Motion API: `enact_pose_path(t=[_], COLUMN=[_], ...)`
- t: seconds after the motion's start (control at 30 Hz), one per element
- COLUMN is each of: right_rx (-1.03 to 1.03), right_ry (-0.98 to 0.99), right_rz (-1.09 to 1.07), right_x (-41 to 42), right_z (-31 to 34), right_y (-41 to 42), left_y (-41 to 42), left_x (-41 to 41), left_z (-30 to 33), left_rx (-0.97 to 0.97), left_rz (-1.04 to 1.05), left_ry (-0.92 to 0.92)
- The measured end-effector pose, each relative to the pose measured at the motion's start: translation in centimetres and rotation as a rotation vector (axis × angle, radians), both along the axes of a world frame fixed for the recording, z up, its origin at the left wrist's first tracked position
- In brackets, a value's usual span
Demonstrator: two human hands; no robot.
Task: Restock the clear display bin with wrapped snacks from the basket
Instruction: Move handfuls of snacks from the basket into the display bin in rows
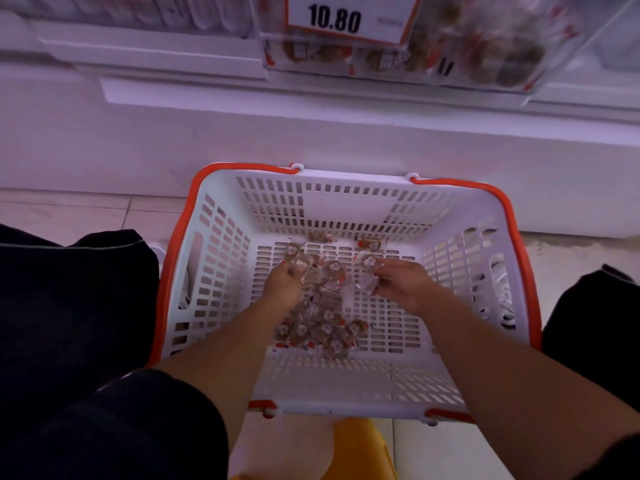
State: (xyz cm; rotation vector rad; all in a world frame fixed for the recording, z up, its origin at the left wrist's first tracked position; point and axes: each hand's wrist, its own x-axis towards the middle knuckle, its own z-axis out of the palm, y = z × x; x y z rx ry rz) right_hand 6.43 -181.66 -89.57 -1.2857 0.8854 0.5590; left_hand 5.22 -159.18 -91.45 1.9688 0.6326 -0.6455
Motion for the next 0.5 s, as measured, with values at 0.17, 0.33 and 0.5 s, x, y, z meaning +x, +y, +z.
enact_pose_path(t=[0.17,0.33,0.5], right_rx=[0.344,0.459,0.455], right_ry=[-0.038,-0.228,-0.468], right_rz=[0.217,0.35,0.447], right_x=[1.6,4.0,3.7], right_z=[4.9,14.5,25.5], right_y=[-0.6,0.2,0.2], left_y=[1.3,0.7,1.1], left_x=[1.0,3.2,5.3], left_z=[4.3,13.7,25.9], left_rx=[-0.574,-0.957,-1.045], left_rz=[0.213,0.001,-0.281], left_ry=[0.174,0.304,0.324])
